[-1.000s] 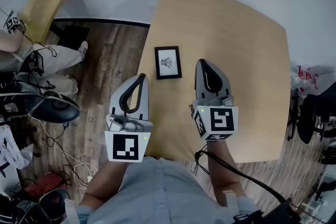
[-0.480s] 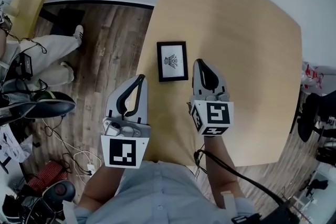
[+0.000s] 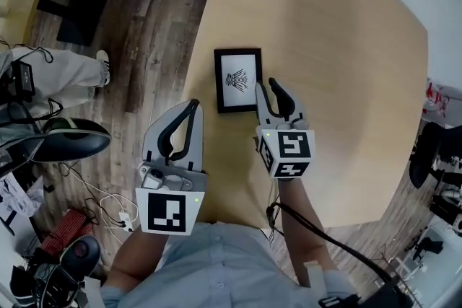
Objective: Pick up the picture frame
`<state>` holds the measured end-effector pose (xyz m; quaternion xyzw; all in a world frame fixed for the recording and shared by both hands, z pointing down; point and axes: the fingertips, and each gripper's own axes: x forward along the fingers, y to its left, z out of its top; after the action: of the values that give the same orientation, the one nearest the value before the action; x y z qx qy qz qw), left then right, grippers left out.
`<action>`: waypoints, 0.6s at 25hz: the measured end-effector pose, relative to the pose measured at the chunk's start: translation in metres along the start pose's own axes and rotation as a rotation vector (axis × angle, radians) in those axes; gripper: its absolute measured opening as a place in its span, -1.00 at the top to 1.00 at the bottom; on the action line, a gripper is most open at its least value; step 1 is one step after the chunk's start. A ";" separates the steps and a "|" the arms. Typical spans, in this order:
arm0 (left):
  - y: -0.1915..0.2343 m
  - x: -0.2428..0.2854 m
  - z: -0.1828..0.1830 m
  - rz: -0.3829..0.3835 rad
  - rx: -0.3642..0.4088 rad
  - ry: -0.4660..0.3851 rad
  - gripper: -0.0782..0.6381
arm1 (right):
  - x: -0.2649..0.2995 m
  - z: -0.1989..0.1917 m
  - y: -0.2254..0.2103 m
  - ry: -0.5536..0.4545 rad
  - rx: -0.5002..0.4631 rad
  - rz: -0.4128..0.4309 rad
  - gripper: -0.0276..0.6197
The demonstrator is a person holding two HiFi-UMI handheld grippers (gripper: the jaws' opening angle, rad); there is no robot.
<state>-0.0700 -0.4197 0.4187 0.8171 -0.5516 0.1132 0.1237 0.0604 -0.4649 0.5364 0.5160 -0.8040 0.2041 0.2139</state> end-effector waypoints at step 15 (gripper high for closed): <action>0.008 0.008 -0.013 0.010 -0.021 0.044 0.78 | 0.017 -0.031 -0.005 0.133 0.039 -0.014 0.58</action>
<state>-0.0755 -0.4252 0.4338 0.8104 -0.5539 0.1258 0.1437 0.0627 -0.4630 0.5721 0.5108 -0.7803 0.2521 0.2583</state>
